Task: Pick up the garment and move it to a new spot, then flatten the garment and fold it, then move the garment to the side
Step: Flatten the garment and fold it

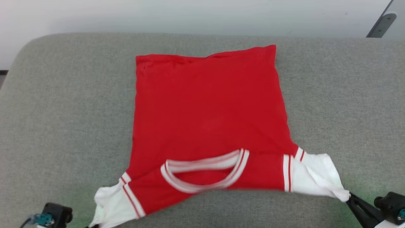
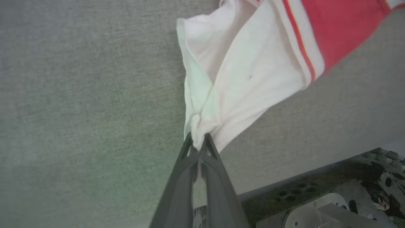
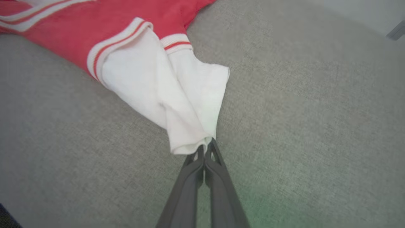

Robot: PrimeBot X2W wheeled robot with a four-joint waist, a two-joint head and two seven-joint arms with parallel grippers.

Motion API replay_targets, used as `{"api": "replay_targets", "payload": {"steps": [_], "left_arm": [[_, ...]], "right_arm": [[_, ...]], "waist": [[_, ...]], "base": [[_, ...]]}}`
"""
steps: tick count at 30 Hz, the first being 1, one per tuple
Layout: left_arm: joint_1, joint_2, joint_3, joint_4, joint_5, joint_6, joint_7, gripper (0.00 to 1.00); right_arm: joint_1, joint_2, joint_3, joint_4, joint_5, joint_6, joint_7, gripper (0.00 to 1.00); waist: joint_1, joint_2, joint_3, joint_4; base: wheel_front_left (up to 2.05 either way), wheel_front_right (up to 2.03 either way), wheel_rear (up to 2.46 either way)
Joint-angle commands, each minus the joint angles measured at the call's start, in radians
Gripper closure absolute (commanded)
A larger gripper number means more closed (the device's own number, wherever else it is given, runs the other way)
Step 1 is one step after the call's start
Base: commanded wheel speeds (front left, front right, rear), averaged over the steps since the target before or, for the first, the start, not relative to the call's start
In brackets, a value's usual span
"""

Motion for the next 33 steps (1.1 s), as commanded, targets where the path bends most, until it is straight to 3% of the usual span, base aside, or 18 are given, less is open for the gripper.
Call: {"api": "replay_targets", "payload": {"steps": [1,9,10,11,12,13,17,22,27,33], "left_arm": [[0.012,-0.007,-0.007,0.027,0.017,0.023,0.014,1.00],[-0.026,-0.081,0.007,0.069,0.054,0.033,-0.037,1.00],[-0.029,-0.087,0.008,0.069,0.062,0.032,-0.043,1.00],[-0.034,-0.092,0.010,0.068,0.071,0.032,-0.050,1.00],[-0.039,-0.098,0.015,0.068,0.071,0.033,-0.058,1.00],[-0.041,-0.101,0.021,0.069,0.070,0.036,-0.065,1.00],[-0.055,-0.116,0.026,0.064,0.089,0.037,-0.076,1.00],[-0.075,-0.140,0.028,0.054,0.115,0.038,-0.085,1.00],[-0.097,-0.166,0.026,0.052,0.137,0.031,-0.087,1.00],[-0.144,-0.221,0.020,0.069,0.166,0.007,-0.078,1.00]], "right_arm": [[0.014,-0.002,0.001,0.009,0.012,-0.002,0.022,1.00],[0.002,0.006,0.024,0.004,0.099,-0.002,0.118,1.00],[0.000,0.011,0.020,0.001,0.110,-0.002,0.137,0.92],[-0.007,0.010,0.012,-0.006,0.113,-0.002,0.154,0.58],[-0.011,0.014,0.004,-0.015,0.126,-0.002,0.173,0.12],[-0.012,0.015,0.002,-0.026,0.134,-0.002,0.194,0.00],[-0.019,0.008,-0.038,-0.103,0.167,-0.002,0.274,0.00],[-0.043,0.029,-0.164,-0.239,0.194,-0.002,0.379,0.00],[-0.115,0.066,-0.270,-0.318,0.137,-0.002,0.449,0.00],[-0.374,0.154,-0.300,-0.245,0.031,-0.002,0.501,0.00]], "waist": [[0.0000,-0.0001,0.007,0.001],[0.0000,-0.0001,0.024,0.010],[0.0000,-0.0001,0.027,0.011],[0.0000,-0.0001,0.031,0.014],[0.0000,-0.0001,0.034,0.017],[0.0000,-0.0001,0.039,0.019],[0.0000,-0.0001,0.060,0.035],[0.0000,-0.0001,0.089,0.069],[0.0000,-0.0001,0.122,0.102],[0.0000,-0.0001,0.182,0.161]], "base": [[0.00,0.00,0.00],[0.00,0.00,0.00],[0.00,0.00,0.00],[0.00,0.00,0.00],[0.00,0.00,0.00],[0.00,0.00,0.00],[0.00,0.00,0.00],[0.00,0.00,0.00],[0.00,0.00,0.00],[0.00,0.00,0.00]]}}
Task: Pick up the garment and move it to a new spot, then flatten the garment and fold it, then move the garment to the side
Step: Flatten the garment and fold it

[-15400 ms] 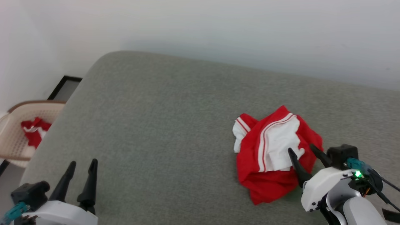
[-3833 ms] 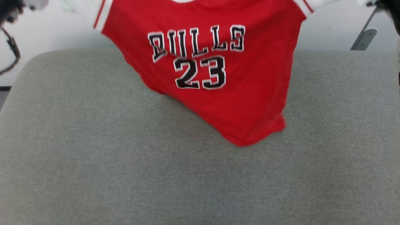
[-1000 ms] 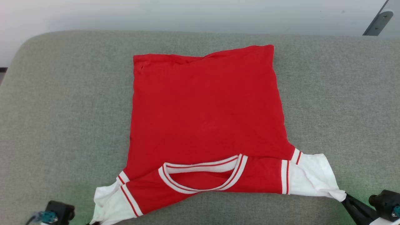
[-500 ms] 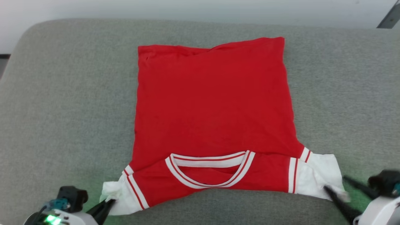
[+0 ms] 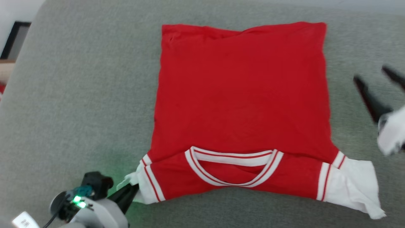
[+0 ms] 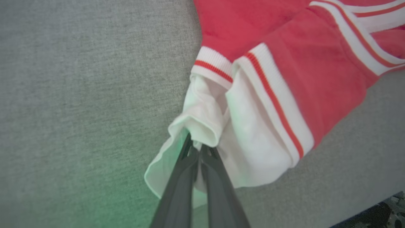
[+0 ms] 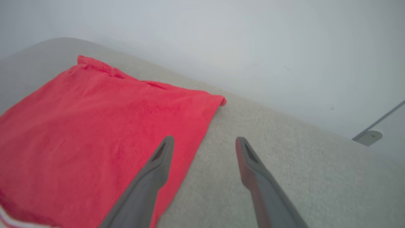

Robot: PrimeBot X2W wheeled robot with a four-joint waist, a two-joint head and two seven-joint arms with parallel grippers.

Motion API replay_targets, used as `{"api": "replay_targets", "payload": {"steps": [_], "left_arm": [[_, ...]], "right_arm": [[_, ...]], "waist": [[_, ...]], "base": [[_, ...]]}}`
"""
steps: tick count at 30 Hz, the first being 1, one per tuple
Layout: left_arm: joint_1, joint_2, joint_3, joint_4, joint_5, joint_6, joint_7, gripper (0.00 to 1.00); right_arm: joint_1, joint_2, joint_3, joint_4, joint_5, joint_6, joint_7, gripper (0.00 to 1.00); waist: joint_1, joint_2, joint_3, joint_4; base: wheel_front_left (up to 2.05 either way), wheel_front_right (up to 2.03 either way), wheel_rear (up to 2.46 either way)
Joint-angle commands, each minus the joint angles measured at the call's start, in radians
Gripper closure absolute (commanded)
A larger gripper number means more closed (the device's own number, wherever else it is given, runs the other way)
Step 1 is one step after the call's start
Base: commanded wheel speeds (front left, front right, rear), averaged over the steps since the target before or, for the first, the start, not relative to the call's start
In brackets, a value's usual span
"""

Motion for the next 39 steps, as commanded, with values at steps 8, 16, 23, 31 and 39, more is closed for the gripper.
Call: {"api": "replay_targets", "payload": {"steps": [8,16,23,31,39], "left_arm": [[-0.085,-0.098,-0.013,0.049,0.049,-0.053,0.015,1.00],[-0.126,-0.170,-0.027,0.110,0.072,-0.097,0.020,1.00],[-0.144,-0.215,-0.036,0.168,0.077,-0.137,0.020,1.00],[-0.145,-0.242,-0.038,0.228,0.073,-0.166,0.011,1.00],[-0.126,-0.227,-0.020,0.259,0.054,-0.166,-0.004,1.00]], "right_arm": [[-0.389,0.079,0.035,0.391,-0.083,-0.002,0.033,0.00],[-0.662,0.117,-0.011,0.803,-0.135,-0.002,0.174,0.00],[-0.810,0.127,-0.127,1.056,-0.248,-0.002,0.281,0.00],[-0.844,0.144,-0.255,1.249,-0.412,-0.002,0.363,1.00],[-0.885,0.180,-0.257,1.251,-0.482,-0.002,0.355,1.00]], "waist": [[0.0000,-0.0001,0.108,0.133],[0.0000,-0.0001,0.148,0.217],[0.0000,-0.0001,0.171,0.277],[0.0000,-0.0001,0.177,0.301],[0.0000,-0.0001,0.130,0.248]], "base": [[0.00,0.00,0.00],[0.00,0.00,0.00],[0.00,0.00,0.00],[0.00,0.00,0.00],[0.00,0.00,0.00]]}}
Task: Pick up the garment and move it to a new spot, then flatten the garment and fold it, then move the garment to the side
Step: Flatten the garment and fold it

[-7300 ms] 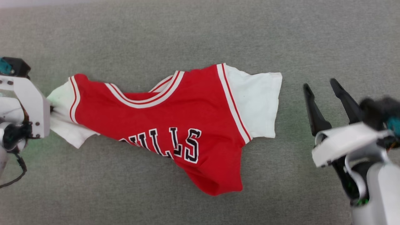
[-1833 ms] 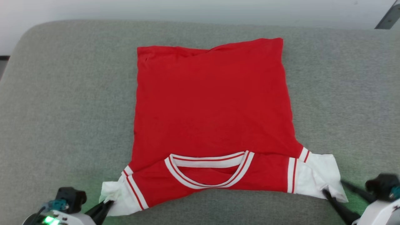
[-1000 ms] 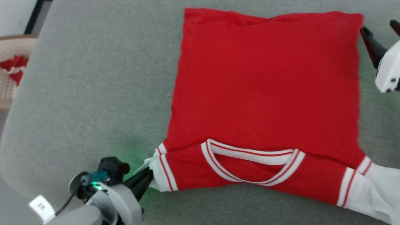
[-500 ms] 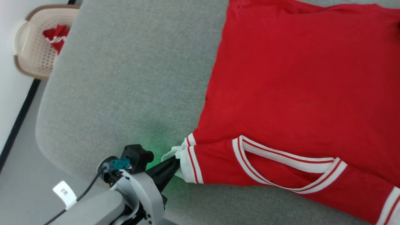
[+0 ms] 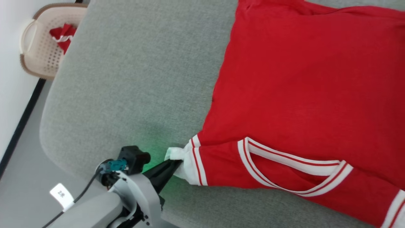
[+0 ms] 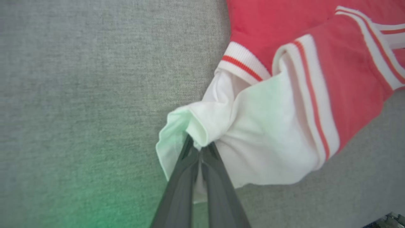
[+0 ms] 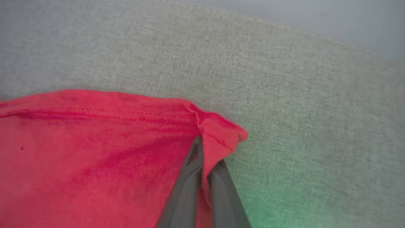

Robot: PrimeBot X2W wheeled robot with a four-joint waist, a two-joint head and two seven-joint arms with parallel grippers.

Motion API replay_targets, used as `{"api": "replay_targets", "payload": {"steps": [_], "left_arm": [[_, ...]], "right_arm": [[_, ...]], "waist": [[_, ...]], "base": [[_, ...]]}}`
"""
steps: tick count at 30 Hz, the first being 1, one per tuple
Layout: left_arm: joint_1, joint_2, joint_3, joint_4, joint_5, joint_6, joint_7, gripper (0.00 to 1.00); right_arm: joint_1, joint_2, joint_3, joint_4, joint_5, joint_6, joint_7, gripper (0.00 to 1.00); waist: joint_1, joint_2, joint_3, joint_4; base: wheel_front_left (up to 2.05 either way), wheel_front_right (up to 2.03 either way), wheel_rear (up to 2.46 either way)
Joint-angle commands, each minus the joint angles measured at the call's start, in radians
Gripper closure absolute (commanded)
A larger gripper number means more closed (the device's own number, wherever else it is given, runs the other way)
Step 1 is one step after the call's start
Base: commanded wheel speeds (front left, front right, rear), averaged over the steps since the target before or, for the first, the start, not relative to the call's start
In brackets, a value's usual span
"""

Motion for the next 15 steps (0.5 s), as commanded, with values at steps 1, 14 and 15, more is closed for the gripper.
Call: {"api": "replay_targets", "payload": {"steps": [1,14,15], "left_arm": [[0.036,0.031,-0.008,0.046,-0.012,0.025,0.016,1.00],[0.079,0.136,0.015,-0.026,-0.035,0.073,0.017,1.00],[0.083,0.143,0.018,-0.034,-0.040,0.077,0.018,1.00]], "right_arm": [[0.042,0.024,0.023,0.034,0.004,-0.002,0.027,1.00],[0.242,0.033,0.340,-0.280,0.346,-0.002,0.058,1.00],[0.276,0.018,0.360,-0.332,0.380,-0.002,0.071,1.00]], "waist": [[0.0000,0.0000,-0.038,-0.043],[0.0000,0.0000,-0.161,-0.218],[0.0000,0.0000,-0.168,-0.230]], "base": [[0.00,0.00,0.00],[0.00,0.00,0.00],[0.00,0.00,0.00]]}}
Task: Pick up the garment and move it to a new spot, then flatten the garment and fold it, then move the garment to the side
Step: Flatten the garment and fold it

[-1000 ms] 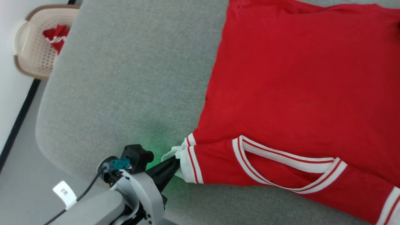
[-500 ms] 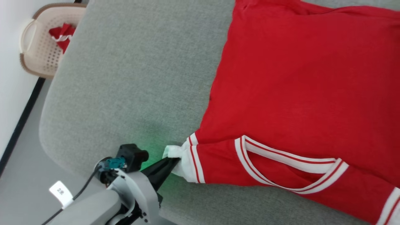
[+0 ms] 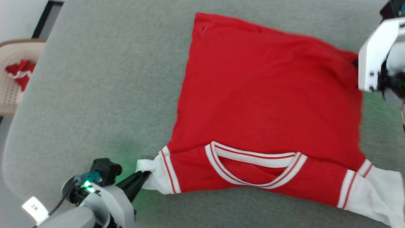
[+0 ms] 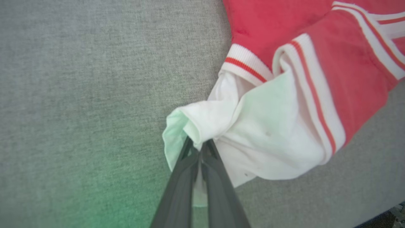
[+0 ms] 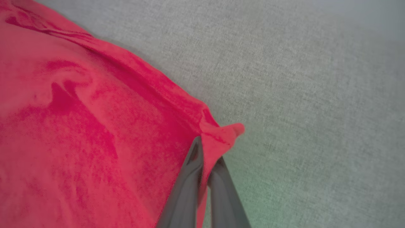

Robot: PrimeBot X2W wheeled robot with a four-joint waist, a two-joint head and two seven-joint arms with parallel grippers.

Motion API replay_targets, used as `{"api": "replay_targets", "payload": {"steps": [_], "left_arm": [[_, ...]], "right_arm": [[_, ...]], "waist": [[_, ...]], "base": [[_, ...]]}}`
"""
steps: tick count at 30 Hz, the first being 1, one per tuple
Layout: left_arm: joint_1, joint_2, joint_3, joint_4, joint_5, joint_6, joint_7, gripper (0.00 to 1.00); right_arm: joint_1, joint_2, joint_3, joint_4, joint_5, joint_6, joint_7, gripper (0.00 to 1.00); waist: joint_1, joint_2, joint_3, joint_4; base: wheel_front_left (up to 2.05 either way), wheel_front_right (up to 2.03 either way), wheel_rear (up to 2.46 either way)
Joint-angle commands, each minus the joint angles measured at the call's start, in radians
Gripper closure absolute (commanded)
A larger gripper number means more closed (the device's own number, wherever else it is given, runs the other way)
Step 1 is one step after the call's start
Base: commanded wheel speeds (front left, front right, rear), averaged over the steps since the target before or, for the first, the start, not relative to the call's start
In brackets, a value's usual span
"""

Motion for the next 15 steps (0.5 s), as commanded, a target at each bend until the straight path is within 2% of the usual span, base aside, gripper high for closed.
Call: {"api": "replay_targets", "payload": {"steps": [1,2,7,11,15], "left_arm": [[0.015,0.017,0.004,-0.003,-0.011,0.018,0.008,1.00],[0.021,0.028,0.005,-0.019,-0.014,0.026,0.013,1.00],[0.039,0.058,0.003,-0.053,-0.019,0.041,0.021,1.00],[0.049,0.072,0.000,-0.075,-0.021,0.051,0.021,1.00],[0.053,0.080,0.000,-0.086,-0.021,0.056,0.024,1.00]], "right_arm": [[0.073,-0.037,0.038,-0.090,0.061,-0.002,0.024,1.00],[0.153,-0.073,0.059,-0.200,0.119,-0.002,0.044,1.00],[0.371,-0.139,0.022,-0.452,0.217,-0.002,0.105,1.00],[0.570,-0.156,-0.050,-0.613,0.240,-0.002,0.150,1.00],[0.721,-0.128,-0.128,-0.704,0.230,-0.002,0.167,1.00]], "waist": [[0.0000,-0.0001,-0.068,-0.081],[0.0000,-0.0001,-0.082,-0.102],[0.0000,-0.0001,-0.111,-0.144],[0.0000,-0.0001,-0.126,-0.162],[0.0000,-0.0001,-0.131,-0.168]], "base": [[0.00,0.00,0.00],[0.00,0.00,0.00],[0.00,0.00,0.00],[0.00,0.00,0.00],[0.00,0.00,0.00]]}}
